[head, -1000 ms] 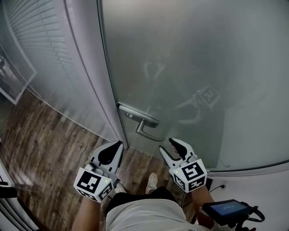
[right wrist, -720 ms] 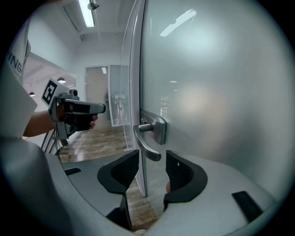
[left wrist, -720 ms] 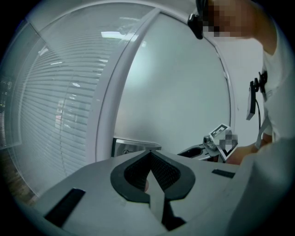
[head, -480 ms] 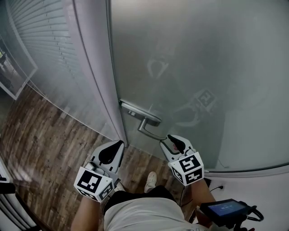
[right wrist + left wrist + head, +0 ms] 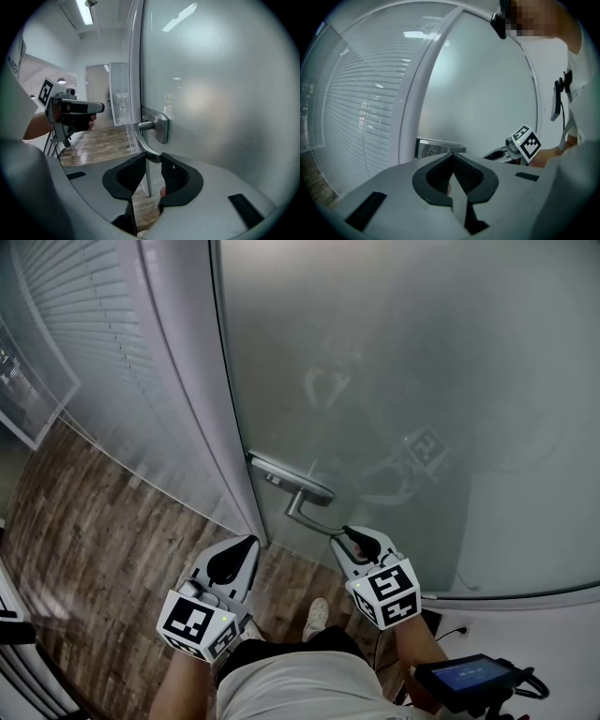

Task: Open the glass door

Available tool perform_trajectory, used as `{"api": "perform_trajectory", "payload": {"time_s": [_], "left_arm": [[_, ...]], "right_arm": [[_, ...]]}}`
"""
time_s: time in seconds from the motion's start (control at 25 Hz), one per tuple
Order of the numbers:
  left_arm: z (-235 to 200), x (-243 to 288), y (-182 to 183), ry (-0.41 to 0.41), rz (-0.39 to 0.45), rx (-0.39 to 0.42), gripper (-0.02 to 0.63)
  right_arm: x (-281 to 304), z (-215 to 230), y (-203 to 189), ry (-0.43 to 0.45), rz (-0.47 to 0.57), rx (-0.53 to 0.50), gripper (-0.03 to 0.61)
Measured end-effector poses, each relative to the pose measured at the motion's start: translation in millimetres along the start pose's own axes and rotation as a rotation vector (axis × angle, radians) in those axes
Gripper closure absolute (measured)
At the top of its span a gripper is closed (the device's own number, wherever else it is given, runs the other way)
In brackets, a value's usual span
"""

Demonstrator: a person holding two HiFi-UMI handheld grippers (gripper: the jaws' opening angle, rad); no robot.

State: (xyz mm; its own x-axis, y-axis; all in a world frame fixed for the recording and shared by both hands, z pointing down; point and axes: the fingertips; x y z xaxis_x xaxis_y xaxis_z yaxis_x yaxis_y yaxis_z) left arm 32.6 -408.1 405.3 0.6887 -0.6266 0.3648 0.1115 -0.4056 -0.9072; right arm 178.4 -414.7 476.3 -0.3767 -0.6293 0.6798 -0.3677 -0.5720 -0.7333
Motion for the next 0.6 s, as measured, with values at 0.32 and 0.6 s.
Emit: {"api": "perform_trajectory", "payload": {"time_s": [0.32,0.6], "left_arm": [[7,20,16,0.001,0.01,0.017,0.614],[17,4,6,-0.009,0.014,0.025,0.614]], "right_arm": [[24,23,-9,0.046,0.001,0.064,0.472],[23,18,-8,0.011,0.01,0.085,0.471]]}}
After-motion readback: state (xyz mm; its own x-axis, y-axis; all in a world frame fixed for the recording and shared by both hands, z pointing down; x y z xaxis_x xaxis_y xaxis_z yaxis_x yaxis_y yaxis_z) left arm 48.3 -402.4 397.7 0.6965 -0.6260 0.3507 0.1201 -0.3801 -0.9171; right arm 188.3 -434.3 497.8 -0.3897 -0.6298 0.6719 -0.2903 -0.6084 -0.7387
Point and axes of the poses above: the fingertips, and each gripper's own axes: x forward along the fingers, z to its right, y out of its top, and after that the axes turned 9 degrees about -z, right-handed
